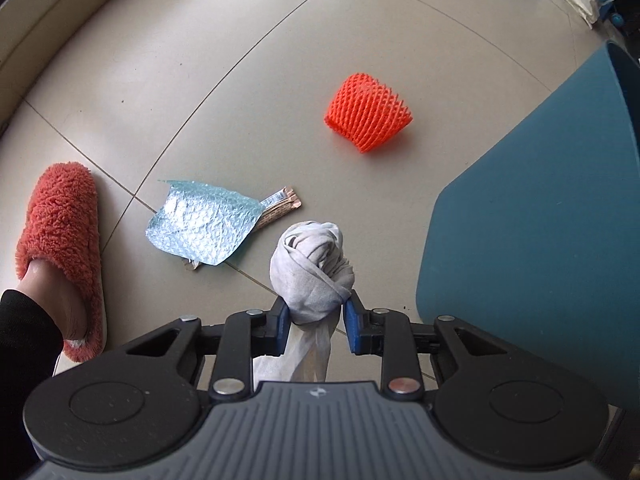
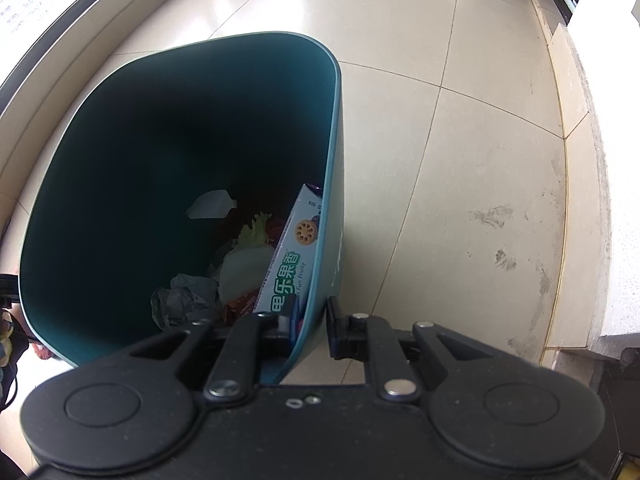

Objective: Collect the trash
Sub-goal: 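Lift the white cloth and carry it over the teal bin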

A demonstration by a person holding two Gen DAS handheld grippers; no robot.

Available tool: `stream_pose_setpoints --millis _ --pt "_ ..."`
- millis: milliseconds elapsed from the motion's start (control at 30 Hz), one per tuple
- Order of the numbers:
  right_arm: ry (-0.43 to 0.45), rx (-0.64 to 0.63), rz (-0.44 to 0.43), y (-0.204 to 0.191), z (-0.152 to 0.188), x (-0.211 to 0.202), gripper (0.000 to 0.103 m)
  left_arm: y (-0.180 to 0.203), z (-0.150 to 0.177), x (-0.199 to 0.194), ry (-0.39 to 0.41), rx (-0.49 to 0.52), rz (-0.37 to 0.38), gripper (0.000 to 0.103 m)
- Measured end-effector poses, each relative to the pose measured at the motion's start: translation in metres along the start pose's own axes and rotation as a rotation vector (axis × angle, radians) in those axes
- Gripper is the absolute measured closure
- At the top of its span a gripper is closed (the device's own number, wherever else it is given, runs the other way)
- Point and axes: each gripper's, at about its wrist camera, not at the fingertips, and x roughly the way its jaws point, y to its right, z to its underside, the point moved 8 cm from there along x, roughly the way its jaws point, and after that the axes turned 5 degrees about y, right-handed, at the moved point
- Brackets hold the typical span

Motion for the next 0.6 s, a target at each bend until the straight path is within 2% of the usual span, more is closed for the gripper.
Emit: stream_pose_setpoints --millis 267,500,600 --pt "0.0 0.006 -0.003 0.0 -0.002 0.0 0.09 0.04 -0.03 -0.076 0.106 0.054 0.088 0.076" --pt "0.0 0.011 -0.001 -0.001 -0.004 -0.001 0.09 0.088 -0.063 -0.151 0.27 0.162 0.118 0.076" --pt "0.004 0.012 -0.004 0.0 -0.004 -0.002 0.09 0.114 -0.073 -0.174 0.313 0.198 0.163 0.076"
